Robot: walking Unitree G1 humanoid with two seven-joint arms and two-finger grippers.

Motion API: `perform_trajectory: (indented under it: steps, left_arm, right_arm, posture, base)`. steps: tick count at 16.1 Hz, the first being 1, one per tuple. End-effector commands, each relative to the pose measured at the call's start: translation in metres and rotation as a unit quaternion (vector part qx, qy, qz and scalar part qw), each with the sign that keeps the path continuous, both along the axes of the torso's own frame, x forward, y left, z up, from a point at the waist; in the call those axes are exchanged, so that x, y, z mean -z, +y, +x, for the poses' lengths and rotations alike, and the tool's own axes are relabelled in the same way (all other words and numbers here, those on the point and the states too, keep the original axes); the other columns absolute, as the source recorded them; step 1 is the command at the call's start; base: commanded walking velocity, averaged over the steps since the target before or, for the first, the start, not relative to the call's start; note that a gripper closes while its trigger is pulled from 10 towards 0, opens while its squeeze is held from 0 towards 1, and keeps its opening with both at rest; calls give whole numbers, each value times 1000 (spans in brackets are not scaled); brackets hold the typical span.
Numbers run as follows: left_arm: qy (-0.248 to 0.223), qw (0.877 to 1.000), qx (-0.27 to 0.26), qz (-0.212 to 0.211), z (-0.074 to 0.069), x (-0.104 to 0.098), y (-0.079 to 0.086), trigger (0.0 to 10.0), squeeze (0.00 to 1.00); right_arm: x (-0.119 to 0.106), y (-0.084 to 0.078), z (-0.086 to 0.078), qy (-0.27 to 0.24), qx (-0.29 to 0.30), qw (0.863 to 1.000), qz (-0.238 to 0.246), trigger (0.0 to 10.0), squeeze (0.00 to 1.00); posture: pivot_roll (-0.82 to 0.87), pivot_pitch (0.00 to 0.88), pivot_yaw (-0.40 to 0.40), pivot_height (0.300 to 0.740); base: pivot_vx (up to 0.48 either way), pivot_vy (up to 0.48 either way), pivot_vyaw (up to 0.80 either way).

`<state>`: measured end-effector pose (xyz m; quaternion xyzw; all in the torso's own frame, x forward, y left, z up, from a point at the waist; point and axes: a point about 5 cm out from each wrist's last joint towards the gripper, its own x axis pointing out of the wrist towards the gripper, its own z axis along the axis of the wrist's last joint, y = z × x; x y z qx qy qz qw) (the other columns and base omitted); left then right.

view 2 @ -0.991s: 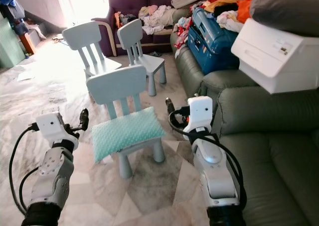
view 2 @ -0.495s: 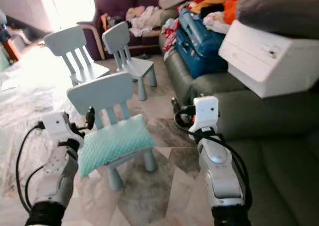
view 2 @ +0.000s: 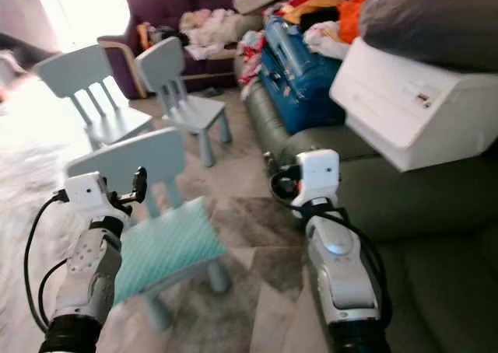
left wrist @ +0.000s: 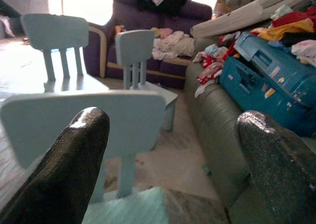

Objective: Move the pillow to the sofa

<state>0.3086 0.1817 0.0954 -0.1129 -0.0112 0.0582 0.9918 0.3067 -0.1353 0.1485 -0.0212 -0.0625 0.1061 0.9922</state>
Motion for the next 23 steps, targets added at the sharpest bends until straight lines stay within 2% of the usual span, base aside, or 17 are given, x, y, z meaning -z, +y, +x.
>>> perform_trajectory:
  steps: [1,6,9,20,23]
  left_arm:
    - [-4,1000,-14,9,0,-4,11,10000,0]
    - [-5,1000,-14,4,1,-3,11,10000,0]
    - [11,1000,-19,4,2,0,8,10000,0]
    - [24,999,-46,3,1,2,12,10000,0]
    - [23,998,-56,7,-2,3,15,10000,0]
  right_arm:
    - [-6,10,0,-13,-18,1000,5,10000,0]
    - [-6,10,0,-14,-20,1000,-1,10000,0]
    - [-6,10,0,-14,-21,1000,0,10000,0]
    - [-3,12,-1,-10,-23,1000,-3,10000,0]
    - [-3,14,-2,-8,-28,1000,1,10000,0]
  posture:
    - [-155,0,23,740]
    - [-156,0,21,740]
    - [-155,0,20,740]
    - [-141,0,17,740]
    - [-137,0,14,740]
  base:
    - [368,307,0]
    - [328,344,206]
    - [0,0,677]
    - [0,0,0]
    - [0,0,469]
